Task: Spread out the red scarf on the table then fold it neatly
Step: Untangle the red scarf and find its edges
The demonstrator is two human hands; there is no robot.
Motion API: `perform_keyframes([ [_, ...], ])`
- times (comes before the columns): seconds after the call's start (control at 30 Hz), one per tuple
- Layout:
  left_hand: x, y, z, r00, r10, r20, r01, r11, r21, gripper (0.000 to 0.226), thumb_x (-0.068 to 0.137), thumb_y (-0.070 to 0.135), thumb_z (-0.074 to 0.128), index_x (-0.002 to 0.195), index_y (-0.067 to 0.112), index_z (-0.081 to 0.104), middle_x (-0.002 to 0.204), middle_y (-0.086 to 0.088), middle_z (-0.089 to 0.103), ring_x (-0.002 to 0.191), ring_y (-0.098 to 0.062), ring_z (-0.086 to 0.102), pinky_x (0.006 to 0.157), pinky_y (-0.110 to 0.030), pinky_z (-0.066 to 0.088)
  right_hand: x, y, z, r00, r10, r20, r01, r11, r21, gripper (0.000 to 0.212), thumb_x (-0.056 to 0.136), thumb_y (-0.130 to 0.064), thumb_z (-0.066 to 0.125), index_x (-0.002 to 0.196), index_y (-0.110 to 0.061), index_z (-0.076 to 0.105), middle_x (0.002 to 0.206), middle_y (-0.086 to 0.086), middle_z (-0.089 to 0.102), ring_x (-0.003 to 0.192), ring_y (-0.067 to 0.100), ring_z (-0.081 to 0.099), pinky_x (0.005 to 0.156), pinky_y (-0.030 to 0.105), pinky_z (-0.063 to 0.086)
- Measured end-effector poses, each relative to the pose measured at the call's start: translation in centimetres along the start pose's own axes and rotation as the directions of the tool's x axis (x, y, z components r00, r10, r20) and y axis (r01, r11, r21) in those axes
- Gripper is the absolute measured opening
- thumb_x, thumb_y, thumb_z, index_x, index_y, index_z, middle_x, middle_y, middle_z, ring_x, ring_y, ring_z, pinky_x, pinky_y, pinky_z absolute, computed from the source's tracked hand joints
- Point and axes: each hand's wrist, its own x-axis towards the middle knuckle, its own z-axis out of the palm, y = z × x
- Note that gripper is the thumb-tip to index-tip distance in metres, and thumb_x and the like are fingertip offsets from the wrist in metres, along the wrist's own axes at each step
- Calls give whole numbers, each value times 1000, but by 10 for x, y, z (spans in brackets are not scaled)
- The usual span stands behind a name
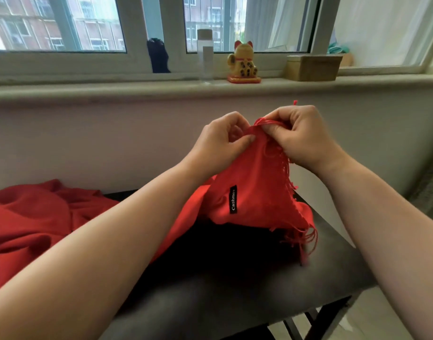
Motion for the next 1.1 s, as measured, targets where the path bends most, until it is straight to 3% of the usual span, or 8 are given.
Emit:
perform_keyframes([
  [0.2,22,15,-19,996,17,-92,-21,999,-42,11,82,19,56,79,27,50,57,6,50,45,-3,38,47,-24,31,11,-9,8,989,71,128,-84,991,100,11,83,-12,65,91,-5,67,83,15,68,73,18,61,73,45,54],
  [0.33,29,17,-31,992,-100,72,94,992,89,8,86,15,61,80,19,58,66,3,56,52,-2,45,50,-19,37,15,-14,10,997,72,36,-76,989,130,8,83,-11,67,91,-10,66,77,7,65,70,14,59,68,36,52],
  [0.47,40,21,-47,990,-87,-115,92,995,43,23,87,11,51,69,25,54,64,1,55,55,-11,47,50,-23,36,3,-5,15,945,216,246,-292,896,335,46,80,-3,70,120,-9,50,95,15,67,85,24,65,79,36,56],
  [0.6,46,20,-54,976,-89,-198,114,986,118,27,90,11,43,69,27,50,58,5,49,46,-4,42,45,-19,34,-21,22,25,831,328,450,-390,919,50,31,78,13,61,102,-7,64,97,12,69,86,23,66,83,40,56],
  [0.8,46,-1,-70,939,-74,-336,167,952,257,11,86,20,48,83,17,59,65,3,54,63,-18,49,61,-33,43,-14,44,12,937,345,-52,-349,926,-145,21,83,3,48,93,-2,66,82,11,62,78,20,55,58,16,41],
  [0.87,41,-2,-66,948,-115,-295,182,960,212,10,83,18,50,78,20,59,63,3,55,57,-15,49,56,-28,41,-5,47,1,917,365,-159,-394,891,-227,25,81,-4,47,100,-10,64,93,14,66,91,27,61,74,25,46],
  [0.97,33,8,-50,985,-161,-65,169,975,144,22,79,7,53,70,25,60,60,3,58,48,-6,50,49,-18,38,0,24,1,964,257,-73,-266,896,-355,53,78,-22,61,130,-24,50,124,6,60,119,26,53,103,43,39],
  [1.1,25,22,-26,995,-87,47,78,984,162,21,78,7,62,69,26,61,60,4,61,49,-7,49,49,-21,38,6,-2,24,989,51,136,-37,994,-105,39,74,-25,73,111,-15,63,99,5,68,93,17,61,88,40,49],
])
